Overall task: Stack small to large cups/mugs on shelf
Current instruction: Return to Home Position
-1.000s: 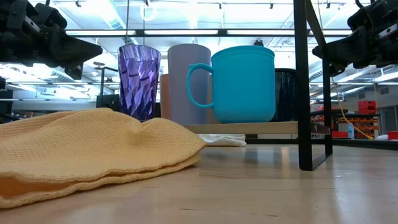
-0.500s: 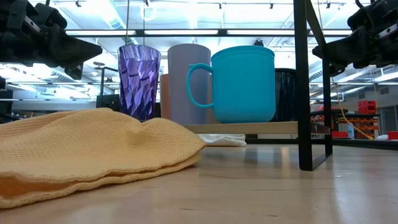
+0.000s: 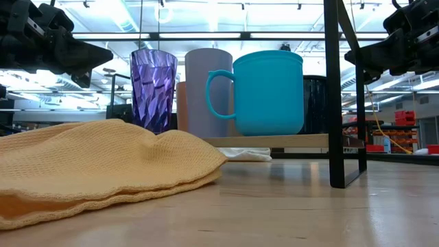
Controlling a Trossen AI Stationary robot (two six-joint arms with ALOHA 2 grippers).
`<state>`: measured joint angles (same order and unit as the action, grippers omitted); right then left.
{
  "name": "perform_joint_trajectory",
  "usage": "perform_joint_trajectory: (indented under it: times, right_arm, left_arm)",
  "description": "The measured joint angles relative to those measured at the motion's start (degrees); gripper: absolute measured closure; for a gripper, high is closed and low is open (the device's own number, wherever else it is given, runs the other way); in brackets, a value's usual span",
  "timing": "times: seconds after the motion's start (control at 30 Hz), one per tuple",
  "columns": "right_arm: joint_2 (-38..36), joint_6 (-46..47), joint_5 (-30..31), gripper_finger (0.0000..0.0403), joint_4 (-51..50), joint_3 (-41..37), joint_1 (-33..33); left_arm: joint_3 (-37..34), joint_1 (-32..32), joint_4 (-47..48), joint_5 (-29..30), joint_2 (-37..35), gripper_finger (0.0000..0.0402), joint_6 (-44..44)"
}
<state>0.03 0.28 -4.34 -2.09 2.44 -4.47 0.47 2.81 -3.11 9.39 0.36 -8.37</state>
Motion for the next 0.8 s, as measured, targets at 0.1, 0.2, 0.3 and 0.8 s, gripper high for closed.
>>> perform_joint_trajectory:
  times: [0.1, 0.2, 0.3, 0.8]
  right_arm:
    - [0.0, 0.0, 0.0, 0.0357, 0.0, 0.0, 0.0]
    - [0.0, 0.0, 0.0, 0.0357, 0.0, 0.0, 0.0]
    - [0.0, 0.0, 0.0, 0.0357, 0.0, 0.0, 0.0]
    - [0.0, 0.0, 0.0, 0.0357, 0.0, 0.0, 0.0]
  left_arm:
    - [0.0, 0.0, 0.0, 0.0, 0.0, 0.0362, 0.0]
    - [0.0, 0.0, 0.0, 0.0, 0.0, 0.0367, 0.0]
    - [0.0, 0.0, 0.0, 0.0, 0.0, 0.0371, 0.0]
    - [0.0, 0.0, 0.0, 0.0, 0.0, 0.0362, 0.0]
